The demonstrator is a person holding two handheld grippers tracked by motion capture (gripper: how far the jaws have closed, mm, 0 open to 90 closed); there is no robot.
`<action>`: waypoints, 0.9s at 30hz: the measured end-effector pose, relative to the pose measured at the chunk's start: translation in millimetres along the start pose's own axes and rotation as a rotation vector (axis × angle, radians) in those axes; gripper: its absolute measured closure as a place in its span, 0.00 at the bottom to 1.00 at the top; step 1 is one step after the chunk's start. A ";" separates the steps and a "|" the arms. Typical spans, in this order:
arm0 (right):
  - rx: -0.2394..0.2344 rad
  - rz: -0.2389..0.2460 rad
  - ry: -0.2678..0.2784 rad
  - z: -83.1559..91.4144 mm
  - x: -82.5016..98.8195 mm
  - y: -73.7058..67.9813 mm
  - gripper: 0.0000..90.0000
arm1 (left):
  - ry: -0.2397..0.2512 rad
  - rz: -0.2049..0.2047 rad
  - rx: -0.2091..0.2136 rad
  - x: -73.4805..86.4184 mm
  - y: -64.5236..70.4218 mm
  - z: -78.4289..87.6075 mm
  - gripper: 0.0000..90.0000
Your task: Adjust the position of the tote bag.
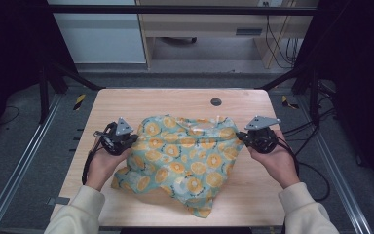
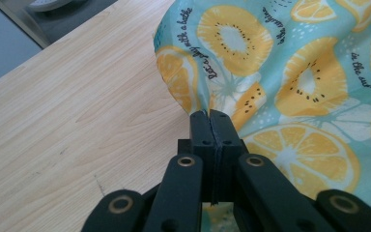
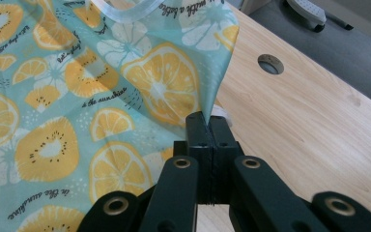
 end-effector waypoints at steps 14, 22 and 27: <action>0.019 0.006 -0.001 -1.7 -7.1 6.6 1.00 | 0.016 -0.006 0.003 -5.8 -1.4 0.2 1.00; 0.022 0.016 0.028 6.2 -7.8 4.1 1.00 | 0.057 -0.026 -0.009 -9.7 0.1 13.0 1.00; 0.023 0.020 0.044 12.9 -3.8 -1.9 1.00 | 0.086 -0.042 -0.019 -8.1 6.2 24.1 1.00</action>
Point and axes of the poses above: each handheld gripper's, and its own axes: z roughly backward along the jaws, x roughly out of its underside, y roughly to its right, the point moved 1 cm from there along -z, roughly forward along the jaws, and after that the axes turned 10 degrees about y, right-handed, at the moved point
